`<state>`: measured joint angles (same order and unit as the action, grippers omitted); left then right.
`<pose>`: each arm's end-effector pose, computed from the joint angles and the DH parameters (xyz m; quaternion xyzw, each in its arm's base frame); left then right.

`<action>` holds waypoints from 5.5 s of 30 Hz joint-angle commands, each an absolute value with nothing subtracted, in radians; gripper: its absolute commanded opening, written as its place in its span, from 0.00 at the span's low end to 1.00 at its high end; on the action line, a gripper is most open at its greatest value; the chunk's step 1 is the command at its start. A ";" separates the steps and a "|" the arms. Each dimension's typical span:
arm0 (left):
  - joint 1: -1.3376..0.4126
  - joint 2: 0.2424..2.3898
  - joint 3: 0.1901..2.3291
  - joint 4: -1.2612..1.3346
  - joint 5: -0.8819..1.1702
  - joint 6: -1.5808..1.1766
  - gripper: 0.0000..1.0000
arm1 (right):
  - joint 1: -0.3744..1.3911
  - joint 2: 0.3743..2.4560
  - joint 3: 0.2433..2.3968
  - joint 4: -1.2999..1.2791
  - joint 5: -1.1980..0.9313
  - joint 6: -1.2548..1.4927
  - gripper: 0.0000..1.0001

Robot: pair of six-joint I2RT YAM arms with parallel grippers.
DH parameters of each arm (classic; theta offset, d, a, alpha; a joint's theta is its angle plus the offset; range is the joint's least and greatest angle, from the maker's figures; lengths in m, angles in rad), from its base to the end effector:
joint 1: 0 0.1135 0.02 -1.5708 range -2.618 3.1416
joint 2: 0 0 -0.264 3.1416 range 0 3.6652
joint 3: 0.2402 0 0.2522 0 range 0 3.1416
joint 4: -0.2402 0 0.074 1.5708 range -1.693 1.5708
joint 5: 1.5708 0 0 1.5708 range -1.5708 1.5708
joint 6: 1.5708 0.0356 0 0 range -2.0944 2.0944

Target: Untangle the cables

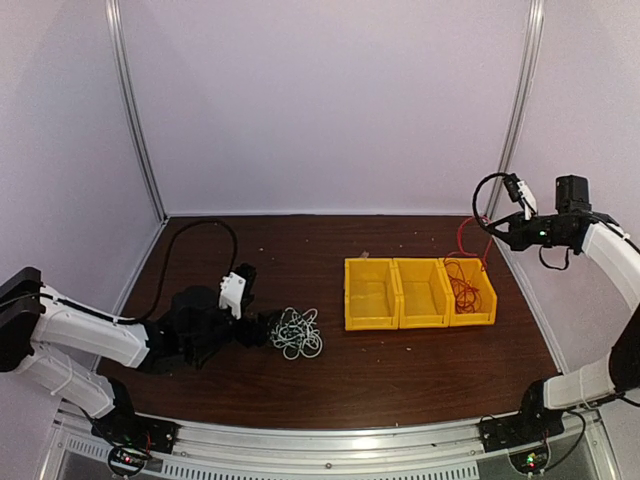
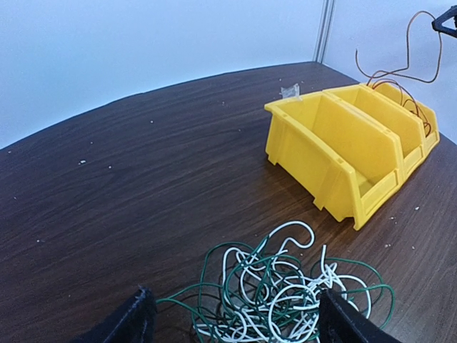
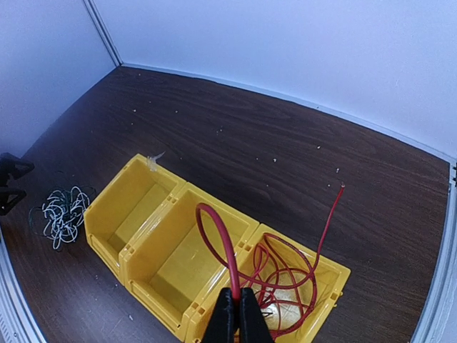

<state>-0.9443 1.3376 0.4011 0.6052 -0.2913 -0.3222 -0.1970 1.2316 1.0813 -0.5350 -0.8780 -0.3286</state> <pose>0.1576 -0.2003 0.1734 0.1663 0.7926 -0.2448 0.5332 0.2586 -0.0237 0.3239 -0.2355 0.8042 0.2701 0.4743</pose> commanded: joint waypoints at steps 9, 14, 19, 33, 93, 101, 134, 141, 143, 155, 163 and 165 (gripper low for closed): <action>-0.950 1.378 0.428 0.664 -0.282 -0.334 0.80 | -0.202 1.351 1.061 -0.766 -0.997 -0.554 0.00; -0.950 1.389 0.430 0.672 -0.279 -0.333 0.80 | -0.200 1.280 1.060 -0.859 -1.024 -0.591 0.00; -0.950 1.408 0.444 0.675 -0.269 -0.329 0.80 | -0.196 1.226 1.056 -0.927 -1.032 -0.609 0.00; -0.950 1.408 0.434 0.671 -0.261 -0.341 0.80 | -0.196 1.294 1.032 -0.777 -0.912 -0.473 0.00; -0.952 1.497 0.468 0.684 -0.250 -0.348 0.79 | -0.001 1.446 1.046 -0.577 -0.479 -0.295 0.52; -0.952 1.476 0.454 0.674 -0.256 -0.355 0.79 | 0.061 1.486 1.002 -0.583 -0.445 -0.326 0.56; -0.954 1.490 0.467 0.673 -0.252 -0.352 0.79 | 0.054 1.647 0.989 -0.482 -0.358 -0.290 0.00; -0.954 1.503 0.457 0.694 -0.249 -0.362 0.79 | 0.055 1.640 0.966 -0.492 -0.360 -0.283 0.00; -0.953 1.507 0.458 0.694 -0.246 -0.362 0.79 | 0.054 1.618 0.968 -0.504 -0.368 -0.284 0.00; -0.953 1.381 0.482 0.572 -0.306 -0.296 0.80 | 0.058 1.359 1.066 -0.661 -0.385 -0.312 0.44; -0.950 1.305 0.563 0.398 -0.396 -0.298 0.86 | 0.328 1.315 1.056 -0.568 -0.368 -0.370 0.43; -0.940 1.320 0.588 0.334 -0.371 -0.336 0.90 | 0.398 1.338 1.079 -0.567 -0.420 -0.401 0.43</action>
<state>-0.9489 1.3113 0.5396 0.4511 -0.3561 -0.2989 0.2638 1.3277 1.0595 -0.5980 -0.3866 -0.3462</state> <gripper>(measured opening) 0.874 0.430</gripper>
